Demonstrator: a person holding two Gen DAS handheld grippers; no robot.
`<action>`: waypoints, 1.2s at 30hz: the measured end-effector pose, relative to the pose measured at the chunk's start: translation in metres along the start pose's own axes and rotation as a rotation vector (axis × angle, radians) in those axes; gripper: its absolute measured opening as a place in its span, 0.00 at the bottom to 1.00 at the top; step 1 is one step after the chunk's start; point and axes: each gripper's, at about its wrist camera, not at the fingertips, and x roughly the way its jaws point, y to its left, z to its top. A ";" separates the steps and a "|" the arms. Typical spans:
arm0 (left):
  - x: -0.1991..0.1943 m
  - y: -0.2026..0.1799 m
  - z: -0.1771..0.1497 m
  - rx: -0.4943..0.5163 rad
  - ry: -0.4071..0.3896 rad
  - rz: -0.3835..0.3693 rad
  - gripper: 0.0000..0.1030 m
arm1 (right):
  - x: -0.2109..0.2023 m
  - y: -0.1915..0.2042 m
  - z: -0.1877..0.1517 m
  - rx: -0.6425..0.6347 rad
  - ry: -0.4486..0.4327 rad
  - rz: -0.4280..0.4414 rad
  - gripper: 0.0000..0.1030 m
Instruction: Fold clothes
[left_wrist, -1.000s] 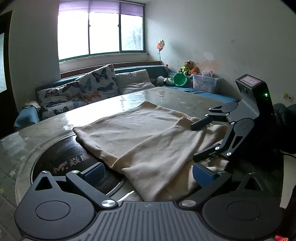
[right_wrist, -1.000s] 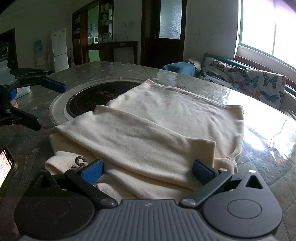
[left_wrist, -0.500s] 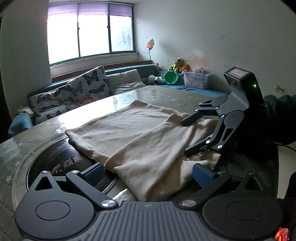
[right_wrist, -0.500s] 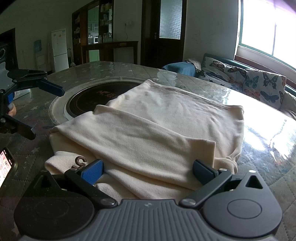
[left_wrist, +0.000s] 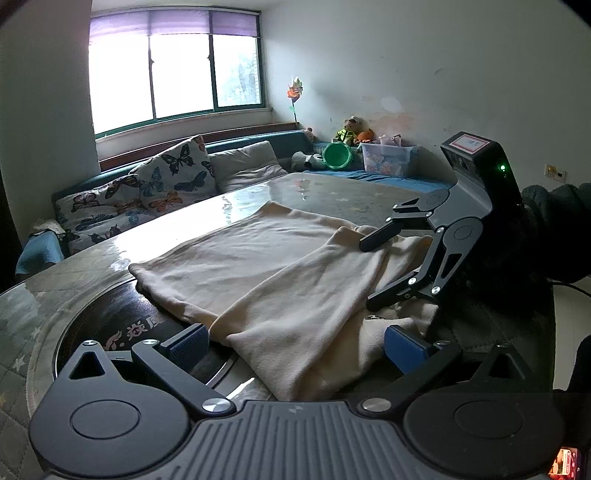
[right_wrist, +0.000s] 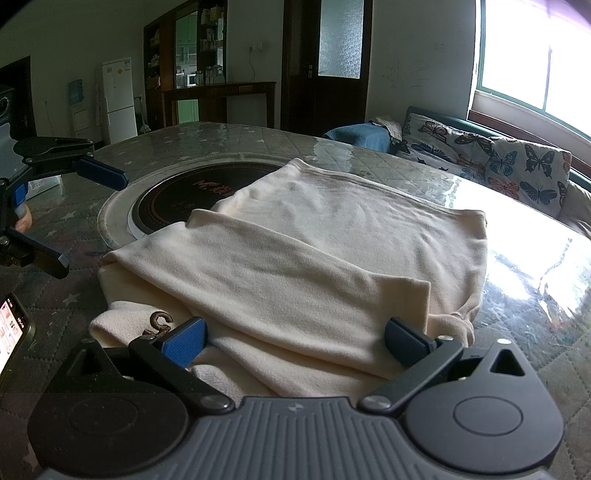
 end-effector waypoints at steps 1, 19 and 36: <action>0.000 0.000 0.000 0.001 0.000 -0.001 1.00 | 0.000 0.000 0.000 0.000 0.000 0.000 1.00; -0.002 -0.002 -0.001 0.013 -0.004 -0.001 1.00 | 0.000 0.000 0.000 0.001 0.000 0.001 1.00; -0.002 -0.002 -0.001 0.018 -0.005 -0.005 1.00 | 0.000 0.000 0.000 0.000 0.000 0.001 1.00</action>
